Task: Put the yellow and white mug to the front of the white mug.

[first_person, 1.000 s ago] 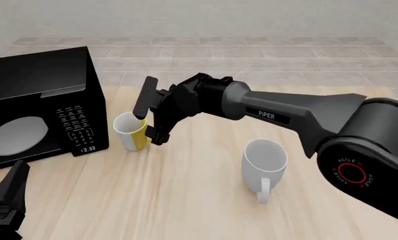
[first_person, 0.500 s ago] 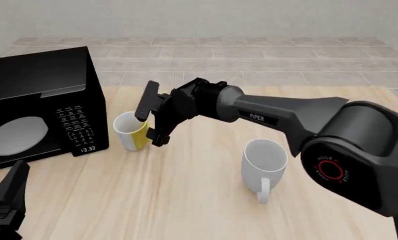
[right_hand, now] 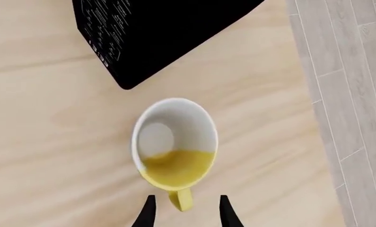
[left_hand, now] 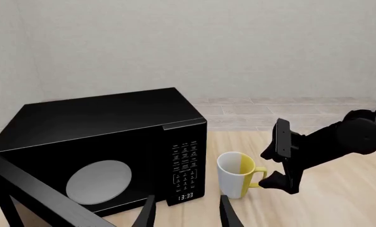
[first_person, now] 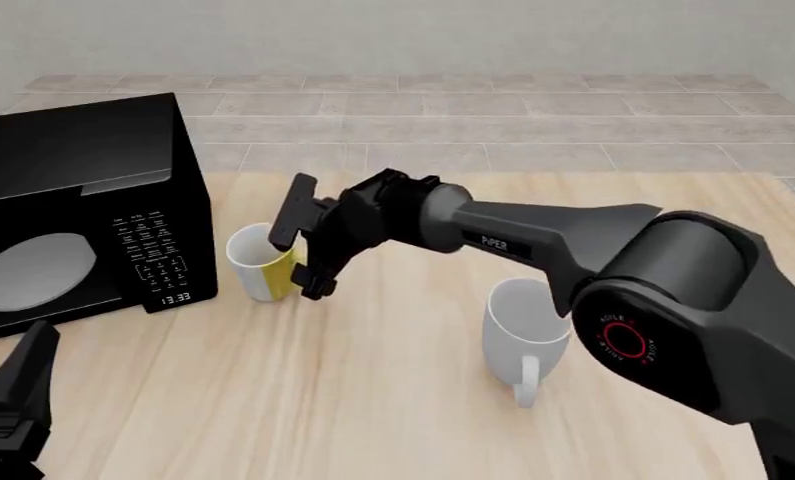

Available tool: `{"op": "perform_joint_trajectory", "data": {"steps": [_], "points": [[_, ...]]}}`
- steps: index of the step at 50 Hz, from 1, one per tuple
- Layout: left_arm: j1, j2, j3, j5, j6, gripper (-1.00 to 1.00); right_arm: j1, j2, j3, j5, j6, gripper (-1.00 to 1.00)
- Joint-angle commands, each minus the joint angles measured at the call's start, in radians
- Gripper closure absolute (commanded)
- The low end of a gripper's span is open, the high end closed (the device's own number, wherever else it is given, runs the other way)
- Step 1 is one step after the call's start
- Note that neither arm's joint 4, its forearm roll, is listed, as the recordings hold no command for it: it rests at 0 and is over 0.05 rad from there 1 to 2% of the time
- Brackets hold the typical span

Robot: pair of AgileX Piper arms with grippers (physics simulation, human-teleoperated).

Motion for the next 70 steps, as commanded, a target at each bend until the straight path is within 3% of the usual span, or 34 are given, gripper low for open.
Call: {"op": "perform_joint_trajectory", "data": {"steps": [1, 24, 25, 42, 70], "points": [[0.001, -0.007, 0.009, -0.002, 0.0, -1.0, 0.001, 0.038, -0.02, -0.009, 0.011, -1.0], [0.001, -0.007, 0.012, -0.005, 0.0, -1.0, 0.004, 0.047, -0.004, -0.023, 0.031, -1.0], [0.001, -0.007, 0.011, -0.004, 0.0, -1.0, 0.004, 0.045, -0.003, -0.022, 0.035, 1.0], [0.001, -0.006, 0.011, -0.005, 0.0, -1.0, -0.004, 0.003, 0.023, -0.016, 0.035, 1.0], [0.001, -0.009, 0.004, 0.004, 0.0, -1.0, -0.018, -0.199, 0.143, 0.001, 0.018, 1.0]]}}
